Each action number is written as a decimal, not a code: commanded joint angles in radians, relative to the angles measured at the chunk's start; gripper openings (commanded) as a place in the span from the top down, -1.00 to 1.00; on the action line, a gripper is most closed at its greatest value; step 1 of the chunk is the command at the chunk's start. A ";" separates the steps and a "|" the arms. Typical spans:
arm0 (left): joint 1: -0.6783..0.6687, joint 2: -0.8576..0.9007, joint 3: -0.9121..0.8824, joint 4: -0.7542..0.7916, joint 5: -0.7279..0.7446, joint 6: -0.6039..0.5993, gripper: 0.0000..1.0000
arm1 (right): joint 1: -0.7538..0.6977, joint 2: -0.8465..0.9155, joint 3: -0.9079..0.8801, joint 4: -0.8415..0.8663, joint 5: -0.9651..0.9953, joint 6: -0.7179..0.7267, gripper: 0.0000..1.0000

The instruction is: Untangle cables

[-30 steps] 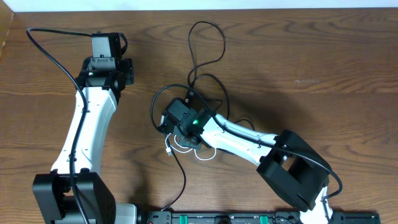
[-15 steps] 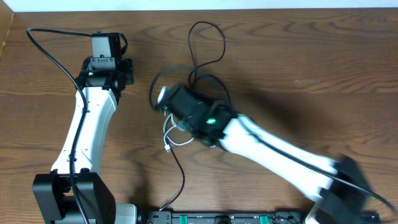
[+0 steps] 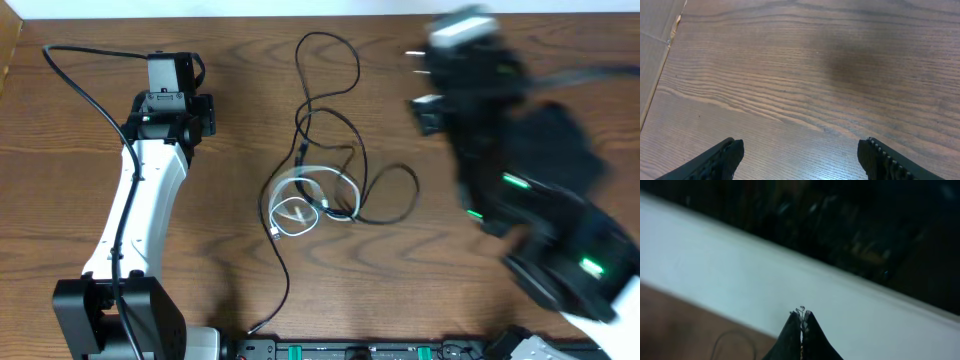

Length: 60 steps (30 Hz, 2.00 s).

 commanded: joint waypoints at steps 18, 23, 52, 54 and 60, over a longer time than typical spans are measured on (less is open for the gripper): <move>0.001 -0.013 0.005 -0.002 -0.002 -0.012 -0.57 | -0.012 0.422 0.006 -0.562 -0.373 0.097 -0.69; 0.002 -0.013 0.005 0.005 -0.003 -0.005 -0.57 | -0.012 0.612 0.006 -0.572 -0.455 -0.023 -0.78; 0.002 -0.013 0.005 0.024 -0.003 -0.001 -0.57 | -0.013 0.854 0.006 -0.503 -0.645 -0.385 -0.98; 0.002 -0.013 0.005 0.024 -0.003 -0.001 -0.57 | -0.013 0.856 0.002 -0.500 -0.653 -0.385 -0.96; 0.002 -0.013 0.005 0.024 -0.003 -0.001 -0.57 | -0.015 0.888 -0.005 -0.496 -0.666 -0.384 -0.93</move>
